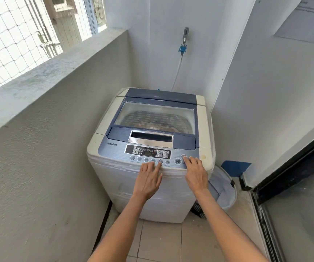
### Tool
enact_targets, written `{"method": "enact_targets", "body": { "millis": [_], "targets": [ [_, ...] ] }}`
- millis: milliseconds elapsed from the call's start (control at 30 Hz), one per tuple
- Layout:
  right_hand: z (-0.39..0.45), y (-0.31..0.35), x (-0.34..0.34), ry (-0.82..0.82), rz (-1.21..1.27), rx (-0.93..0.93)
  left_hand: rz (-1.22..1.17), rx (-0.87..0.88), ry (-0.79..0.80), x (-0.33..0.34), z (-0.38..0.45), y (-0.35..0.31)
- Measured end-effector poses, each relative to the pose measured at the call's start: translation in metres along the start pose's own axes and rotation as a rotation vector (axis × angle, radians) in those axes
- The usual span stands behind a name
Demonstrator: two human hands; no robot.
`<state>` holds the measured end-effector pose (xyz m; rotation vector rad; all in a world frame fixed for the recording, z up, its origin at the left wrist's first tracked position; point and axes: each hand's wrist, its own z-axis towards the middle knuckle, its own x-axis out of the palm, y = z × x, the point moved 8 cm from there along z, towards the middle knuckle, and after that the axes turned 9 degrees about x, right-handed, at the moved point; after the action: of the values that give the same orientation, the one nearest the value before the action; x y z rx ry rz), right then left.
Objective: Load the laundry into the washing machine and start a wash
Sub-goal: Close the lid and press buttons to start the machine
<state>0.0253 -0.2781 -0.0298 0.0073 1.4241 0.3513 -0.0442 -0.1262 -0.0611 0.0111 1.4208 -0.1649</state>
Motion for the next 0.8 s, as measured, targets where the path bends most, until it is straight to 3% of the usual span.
{"method": "enact_targets", "body": {
  "millis": [200,267,367,500,633,800],
  "targets": [
    [0.004,-0.002,0.001,-0.021,0.063,0.103,-0.047,0.02,-0.045,-0.001,-0.001,0.001],
    [0.006,0.003,-0.001,-0.052,0.202,0.167,-0.146,0.025,-0.12,-0.009,0.001,0.007],
    [0.012,0.036,-0.007,-0.069,0.503,0.064,-0.275,0.005,-0.262,-0.028,0.007,0.025],
    [0.036,0.076,-0.002,0.049,0.73,0.017,-0.313,-0.013,-0.298,-0.042,0.029,0.058],
    [0.047,0.088,0.011,0.022,0.67,0.018,-0.288,0.053,-0.246,-0.041,0.05,0.081],
    [0.021,0.104,0.023,-0.166,0.45,-0.123,-0.215,0.254,-0.178,-0.025,0.046,0.095]
  ]
}}
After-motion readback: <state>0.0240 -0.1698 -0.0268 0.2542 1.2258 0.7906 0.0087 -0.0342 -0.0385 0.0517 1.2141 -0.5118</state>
